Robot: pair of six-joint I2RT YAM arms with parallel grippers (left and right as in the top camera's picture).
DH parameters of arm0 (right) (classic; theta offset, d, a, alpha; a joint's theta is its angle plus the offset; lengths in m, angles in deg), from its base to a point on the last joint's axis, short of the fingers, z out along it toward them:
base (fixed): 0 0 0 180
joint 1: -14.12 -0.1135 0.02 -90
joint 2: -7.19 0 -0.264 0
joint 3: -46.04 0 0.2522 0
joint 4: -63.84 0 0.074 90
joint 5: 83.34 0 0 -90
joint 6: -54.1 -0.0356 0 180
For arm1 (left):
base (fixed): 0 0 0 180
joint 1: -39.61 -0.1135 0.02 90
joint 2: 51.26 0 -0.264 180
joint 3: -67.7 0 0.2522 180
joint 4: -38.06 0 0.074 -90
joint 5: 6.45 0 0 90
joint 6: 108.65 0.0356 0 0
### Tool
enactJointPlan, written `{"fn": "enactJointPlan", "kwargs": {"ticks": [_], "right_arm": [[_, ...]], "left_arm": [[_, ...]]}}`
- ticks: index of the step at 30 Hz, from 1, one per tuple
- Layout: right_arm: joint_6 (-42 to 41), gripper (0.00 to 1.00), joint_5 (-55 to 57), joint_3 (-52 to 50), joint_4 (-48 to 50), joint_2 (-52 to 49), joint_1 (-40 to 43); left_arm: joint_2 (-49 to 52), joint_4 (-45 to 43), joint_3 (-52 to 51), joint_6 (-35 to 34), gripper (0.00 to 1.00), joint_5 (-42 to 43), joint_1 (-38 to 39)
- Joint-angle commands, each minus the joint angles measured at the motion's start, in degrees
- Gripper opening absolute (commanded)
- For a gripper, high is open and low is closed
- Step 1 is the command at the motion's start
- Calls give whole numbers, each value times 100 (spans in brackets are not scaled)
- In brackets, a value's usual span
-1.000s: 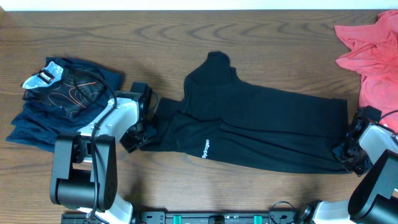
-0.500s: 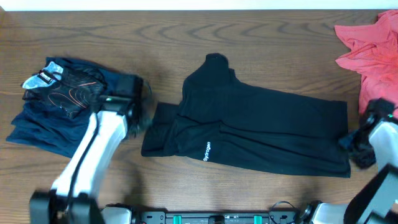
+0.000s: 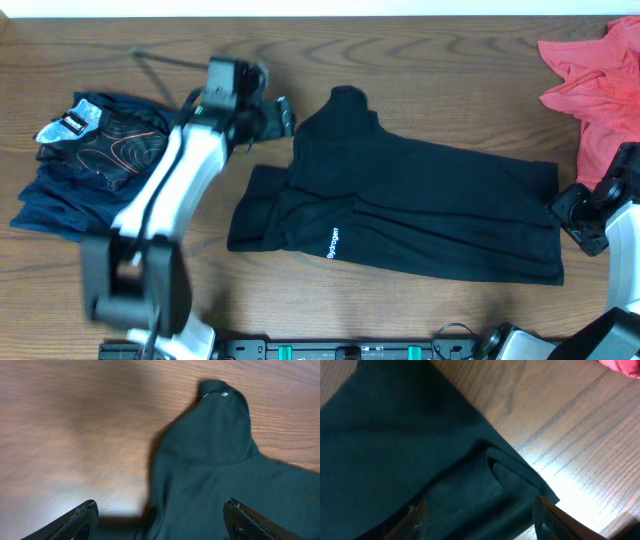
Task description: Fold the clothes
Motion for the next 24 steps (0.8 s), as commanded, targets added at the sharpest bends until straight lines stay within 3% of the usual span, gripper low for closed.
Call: {"fn": "enactJointPlan", "kwargs": {"ticks": [1, 8, 16, 18, 20, 22, 24], "right_arm": [[184, 66, -181, 59, -9, 59, 9], [184, 67, -225, 59, 7, 59, 9], [181, 66, -227, 59, 7, 59, 9], [181, 65, -229, 59, 9, 59, 9], [184, 64, -234, 59, 13, 59, 9], [184, 63, -273, 59, 13, 59, 9], [186, 63, -313, 59, 15, 59, 9]], "left_arm": [[916, 15, 772, 234, 82, 824, -2], [2262, -33, 1652, 101, 81, 1110, 61], [2800, -365, 1670, -9, 76, 1071, 227], [2879, -393, 1670, -9, 67, 1071, 343], [2914, -428, 1670, -7, 50, 1069, 444], [2914, -494, 1670, -4, 27, 1062, 514], [2900, -544, 1705, -26, 13, 1003, 503]]}}
